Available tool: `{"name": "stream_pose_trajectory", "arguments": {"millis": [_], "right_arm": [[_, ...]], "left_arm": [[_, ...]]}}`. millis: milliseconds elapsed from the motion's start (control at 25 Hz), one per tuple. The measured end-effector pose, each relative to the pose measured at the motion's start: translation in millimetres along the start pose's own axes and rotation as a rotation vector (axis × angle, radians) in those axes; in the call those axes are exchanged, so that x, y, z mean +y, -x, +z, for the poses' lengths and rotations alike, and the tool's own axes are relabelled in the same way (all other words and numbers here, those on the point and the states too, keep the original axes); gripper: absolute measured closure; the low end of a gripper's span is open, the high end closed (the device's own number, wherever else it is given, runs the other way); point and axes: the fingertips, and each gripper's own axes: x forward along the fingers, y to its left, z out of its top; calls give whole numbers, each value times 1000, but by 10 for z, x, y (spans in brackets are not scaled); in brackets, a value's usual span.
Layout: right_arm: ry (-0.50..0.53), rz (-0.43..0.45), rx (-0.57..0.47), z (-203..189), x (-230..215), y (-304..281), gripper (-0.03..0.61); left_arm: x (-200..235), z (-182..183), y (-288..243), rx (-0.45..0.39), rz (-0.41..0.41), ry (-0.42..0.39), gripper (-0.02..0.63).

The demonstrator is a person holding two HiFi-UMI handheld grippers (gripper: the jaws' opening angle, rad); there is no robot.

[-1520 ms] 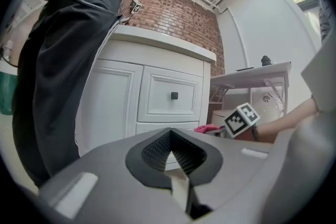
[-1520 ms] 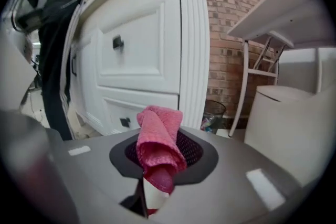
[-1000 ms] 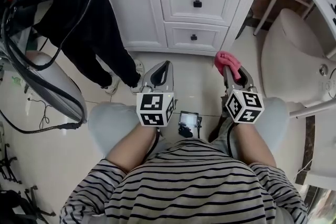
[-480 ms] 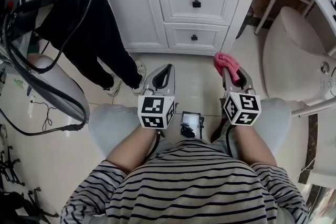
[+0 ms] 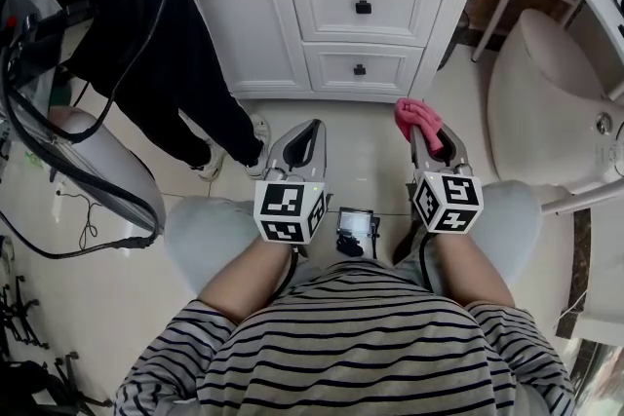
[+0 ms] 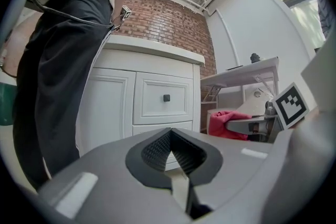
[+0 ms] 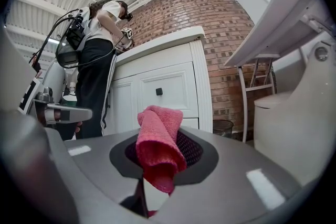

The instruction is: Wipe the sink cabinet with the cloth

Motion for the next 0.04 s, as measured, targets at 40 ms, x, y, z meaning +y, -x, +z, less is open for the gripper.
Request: {"name": "stream_pose_trajectory", "arguments": {"millis": [40], "right_arm": [[1,0,0,-8,1,-4,488]], "left_arm": [[-10,7,2,-3,-3,-2,620]]}}
